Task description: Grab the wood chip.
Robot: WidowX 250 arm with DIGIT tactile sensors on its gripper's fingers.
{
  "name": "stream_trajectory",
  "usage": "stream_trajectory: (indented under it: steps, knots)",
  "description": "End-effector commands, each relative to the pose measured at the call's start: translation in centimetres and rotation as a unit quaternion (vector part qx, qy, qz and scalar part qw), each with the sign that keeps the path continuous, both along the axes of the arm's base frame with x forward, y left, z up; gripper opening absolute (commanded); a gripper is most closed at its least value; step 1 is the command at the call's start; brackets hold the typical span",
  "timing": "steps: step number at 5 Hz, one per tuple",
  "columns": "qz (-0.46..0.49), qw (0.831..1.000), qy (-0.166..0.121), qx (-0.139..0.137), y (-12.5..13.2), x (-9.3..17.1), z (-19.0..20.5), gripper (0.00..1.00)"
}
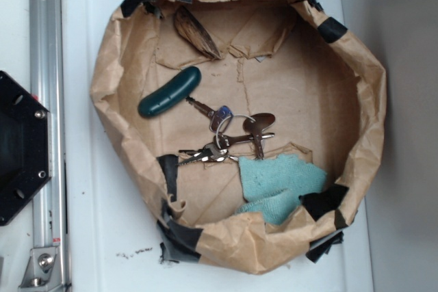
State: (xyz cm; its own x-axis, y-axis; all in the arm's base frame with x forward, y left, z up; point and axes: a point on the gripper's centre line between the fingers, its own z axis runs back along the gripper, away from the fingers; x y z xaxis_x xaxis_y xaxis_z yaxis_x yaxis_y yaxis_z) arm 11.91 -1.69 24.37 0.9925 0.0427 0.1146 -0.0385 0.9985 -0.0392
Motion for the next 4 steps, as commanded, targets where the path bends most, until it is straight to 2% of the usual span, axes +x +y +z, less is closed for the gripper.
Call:
stream_trajectory:
  steps: [1, 2, 3, 4]
  knots:
    - [0.000, 1.000, 0.000, 0.000, 0.0, 0.0, 0.0, 1.00]
    - [-0.065, 0.995, 0.028, 0.064, 3.1, 4.3, -4.4, 1.00]
    - [-0.139, 0.987, 0.041, 0.062, 5.7, 7.7, -7.7, 1.00]
    - [-0.206, 0.976, 0.038, 0.065, 6.9, 9.9, -10.0, 1.00]
